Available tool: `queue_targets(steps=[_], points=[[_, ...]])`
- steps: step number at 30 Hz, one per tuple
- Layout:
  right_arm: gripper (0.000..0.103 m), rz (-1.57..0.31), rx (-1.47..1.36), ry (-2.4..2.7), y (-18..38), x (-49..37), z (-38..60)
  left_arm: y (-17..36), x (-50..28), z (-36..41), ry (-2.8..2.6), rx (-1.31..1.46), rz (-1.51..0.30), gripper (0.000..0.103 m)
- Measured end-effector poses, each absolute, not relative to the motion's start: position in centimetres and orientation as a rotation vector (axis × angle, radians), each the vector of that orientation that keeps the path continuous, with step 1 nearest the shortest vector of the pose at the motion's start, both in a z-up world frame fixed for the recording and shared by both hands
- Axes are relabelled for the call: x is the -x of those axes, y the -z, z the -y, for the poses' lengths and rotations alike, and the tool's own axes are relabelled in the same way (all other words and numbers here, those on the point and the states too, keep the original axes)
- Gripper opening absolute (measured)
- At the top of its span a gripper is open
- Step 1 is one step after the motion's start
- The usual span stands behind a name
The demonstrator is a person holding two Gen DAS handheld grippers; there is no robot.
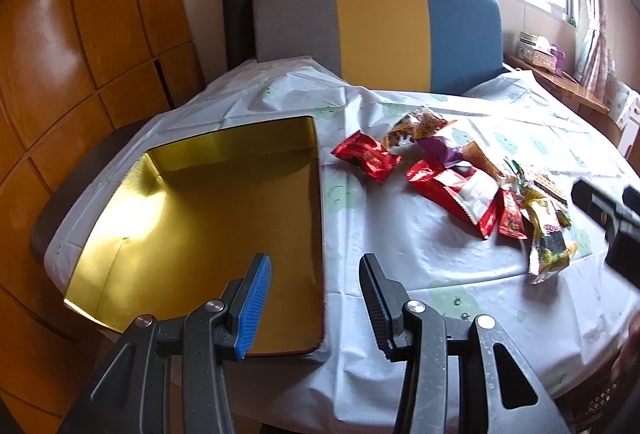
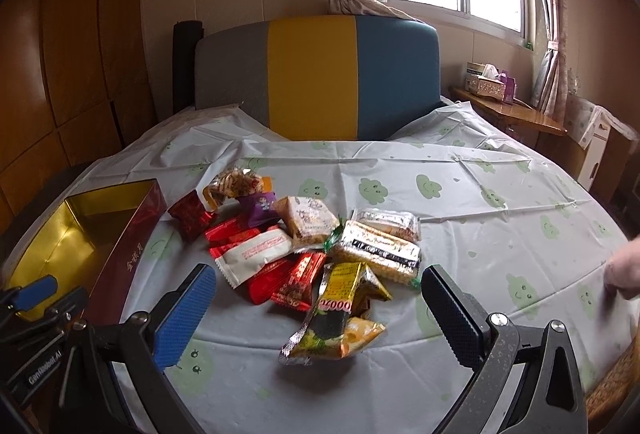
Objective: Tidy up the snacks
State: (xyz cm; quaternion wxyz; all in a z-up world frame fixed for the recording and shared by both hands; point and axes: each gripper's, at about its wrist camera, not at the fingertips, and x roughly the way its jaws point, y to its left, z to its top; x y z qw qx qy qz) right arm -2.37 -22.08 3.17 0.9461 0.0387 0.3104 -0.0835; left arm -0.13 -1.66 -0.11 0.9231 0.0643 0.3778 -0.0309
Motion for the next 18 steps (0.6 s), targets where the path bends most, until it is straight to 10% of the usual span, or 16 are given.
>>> queue_targets(steps=[18], points=[[0.103, -0.885, -0.406, 0.226, -2.3, -5.5, 39.4, -0.3, -3.8, 6.6, 0.412, -0.173, -0.877, 0.048]])
